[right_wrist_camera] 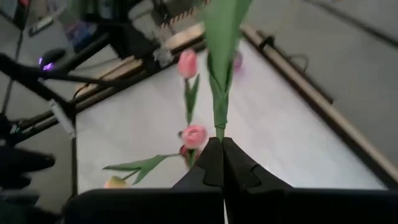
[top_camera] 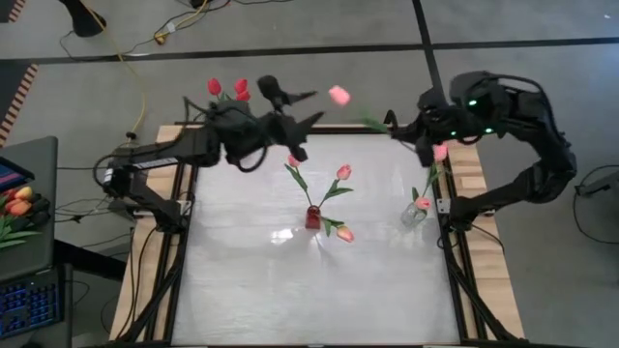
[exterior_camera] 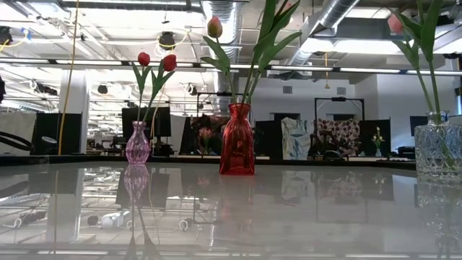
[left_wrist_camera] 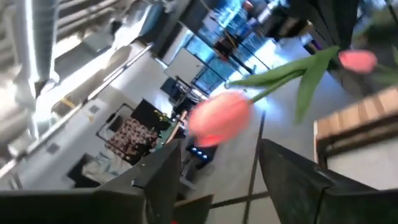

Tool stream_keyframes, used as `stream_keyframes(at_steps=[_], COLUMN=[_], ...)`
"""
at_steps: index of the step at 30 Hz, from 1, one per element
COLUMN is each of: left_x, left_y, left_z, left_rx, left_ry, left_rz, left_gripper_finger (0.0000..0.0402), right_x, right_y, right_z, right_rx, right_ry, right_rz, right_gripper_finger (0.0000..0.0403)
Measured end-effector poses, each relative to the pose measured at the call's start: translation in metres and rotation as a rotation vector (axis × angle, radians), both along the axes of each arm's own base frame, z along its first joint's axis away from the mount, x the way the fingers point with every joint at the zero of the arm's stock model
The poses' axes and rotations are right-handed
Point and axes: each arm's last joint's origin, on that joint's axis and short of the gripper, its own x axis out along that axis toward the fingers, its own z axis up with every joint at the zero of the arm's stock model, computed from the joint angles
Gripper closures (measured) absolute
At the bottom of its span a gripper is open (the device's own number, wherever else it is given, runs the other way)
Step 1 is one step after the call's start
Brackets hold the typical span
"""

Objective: Sort flowers into vase by color
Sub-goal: Put the pink tulip into the transparent vase

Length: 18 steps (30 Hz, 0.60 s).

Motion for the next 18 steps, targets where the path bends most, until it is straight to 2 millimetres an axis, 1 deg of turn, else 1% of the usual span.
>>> stream_keyframes(at_steps=[3,6,9,11,14,16,18], left_x=[-0.021,-0.045,-0.068,-0.079,-0.087,-0.088,-0.086], left_y=[0.001,0.006,0.016,0.025,0.031,0.033,0.033], left_z=[0.014,0.027,0.031,0.029,0.021,0.014,0.006], left_rx=[-0.095,-0.23,-0.386,-0.492,-0.61,-0.659,-0.688], left_ry=[-0.1,-0.202,-0.268,-0.296,-0.325,-0.347,-0.363], left_rz=[-0.011,-0.074,-0.18,-0.248,-0.344,-0.378,-0.385], left_gripper_finger=[0.0187,0.0184,0.0184,0.0184,0.0184,0.0184,0.0184], right_x=[-0.018,-0.038,-0.062,-0.079,-0.105,-0.117,-0.124], right_y=[-0.001,0.001,0.009,0.016,0.027,0.031,0.034], right_z=[0.007,0.017,0.028,0.03,0.022,0.007,-0.014], right_rx=[-0.045,-0.123,-0.229,-0.29,-0.351,-0.385,-0.403], right_ry=[-0.042,-0.135,-0.266,-0.359,-0.504,-0.581,-0.647], right_rz=[-0.021,-0.029,-0.033,-0.031,-0.013,0.002,0.013], right_gripper_finger=[0.0388,0.0388,0.0388,0.0388,0.0388,0.0388,0.0388])
